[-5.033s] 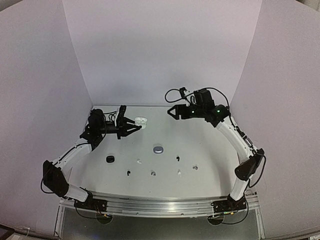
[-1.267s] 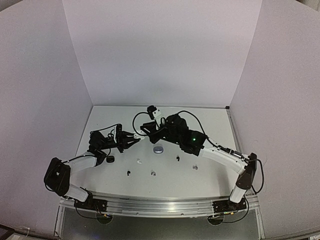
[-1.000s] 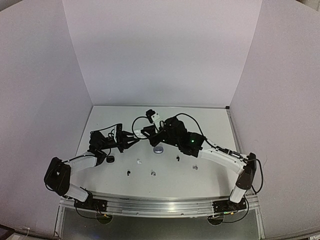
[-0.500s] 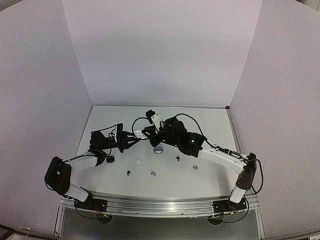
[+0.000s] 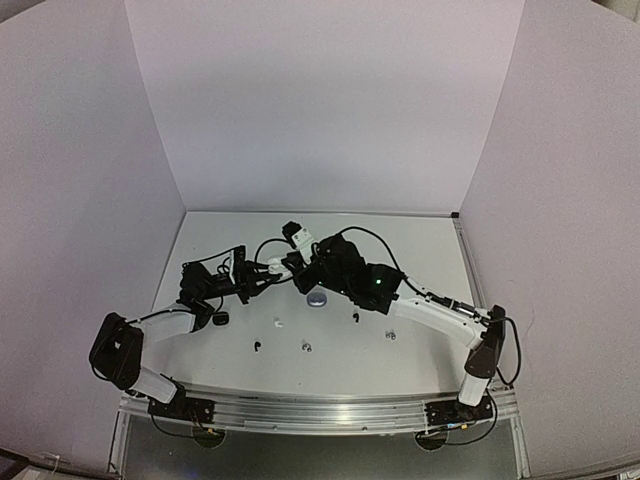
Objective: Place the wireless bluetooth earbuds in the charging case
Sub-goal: Insert the right earbud into the right side groove of the charging case.
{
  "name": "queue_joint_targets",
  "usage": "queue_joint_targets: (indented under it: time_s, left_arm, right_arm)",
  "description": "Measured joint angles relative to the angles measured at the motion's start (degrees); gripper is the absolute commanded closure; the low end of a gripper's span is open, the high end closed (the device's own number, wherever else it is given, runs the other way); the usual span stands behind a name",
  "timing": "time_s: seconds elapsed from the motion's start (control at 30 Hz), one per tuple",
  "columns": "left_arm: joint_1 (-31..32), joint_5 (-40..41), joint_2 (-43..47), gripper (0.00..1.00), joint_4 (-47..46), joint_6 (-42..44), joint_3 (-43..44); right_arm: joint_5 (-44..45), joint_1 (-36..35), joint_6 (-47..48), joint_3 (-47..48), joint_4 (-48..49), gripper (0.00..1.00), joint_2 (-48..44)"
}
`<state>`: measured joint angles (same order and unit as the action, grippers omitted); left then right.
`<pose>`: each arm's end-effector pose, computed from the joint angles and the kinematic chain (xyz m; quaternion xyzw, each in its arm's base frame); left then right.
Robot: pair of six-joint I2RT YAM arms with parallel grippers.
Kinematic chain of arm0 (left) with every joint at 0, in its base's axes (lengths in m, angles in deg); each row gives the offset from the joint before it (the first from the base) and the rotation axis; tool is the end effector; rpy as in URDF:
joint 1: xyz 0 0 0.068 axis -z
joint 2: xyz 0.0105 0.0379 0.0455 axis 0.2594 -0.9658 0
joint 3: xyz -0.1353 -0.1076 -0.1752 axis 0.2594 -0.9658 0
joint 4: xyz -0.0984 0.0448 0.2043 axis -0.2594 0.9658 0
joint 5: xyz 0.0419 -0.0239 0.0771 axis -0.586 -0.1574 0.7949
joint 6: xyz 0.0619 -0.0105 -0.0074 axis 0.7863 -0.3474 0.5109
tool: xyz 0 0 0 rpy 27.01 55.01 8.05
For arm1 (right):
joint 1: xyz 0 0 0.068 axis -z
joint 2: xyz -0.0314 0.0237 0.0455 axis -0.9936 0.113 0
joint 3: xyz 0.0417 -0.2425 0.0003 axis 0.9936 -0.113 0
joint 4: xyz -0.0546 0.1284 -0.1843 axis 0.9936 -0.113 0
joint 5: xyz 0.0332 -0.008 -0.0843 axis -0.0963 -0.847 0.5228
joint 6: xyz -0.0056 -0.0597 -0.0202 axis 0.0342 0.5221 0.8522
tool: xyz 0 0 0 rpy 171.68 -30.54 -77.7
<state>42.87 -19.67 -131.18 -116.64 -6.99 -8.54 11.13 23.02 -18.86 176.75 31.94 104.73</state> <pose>0.2373 -0.1689 0.2718 0.4218 0.4967 -0.4945 0.5752 0.2107 0.3507 0.3638 -0.3306 0.7334 0.2328 0.5464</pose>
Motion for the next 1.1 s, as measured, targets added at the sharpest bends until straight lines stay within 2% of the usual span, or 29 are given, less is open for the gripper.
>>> queue_joint_targets:
  time_s: [0.43, 1.1]
  left_arm:
    - [-0.1, 1.8, 0.0, 1.00, 0.3, 1.0, 0.0]
    - [0.0, 1.8, 0.0, 1.00, 1.1, 0.8, 0.0]
  right_arm:
    - [5.2, -1.4, 5.3, 3.1, -1.9, 1.00, 2.1]
    - [3.9, -1.5, 17.5, 2.3, -1.9, 1.00, 2.1]
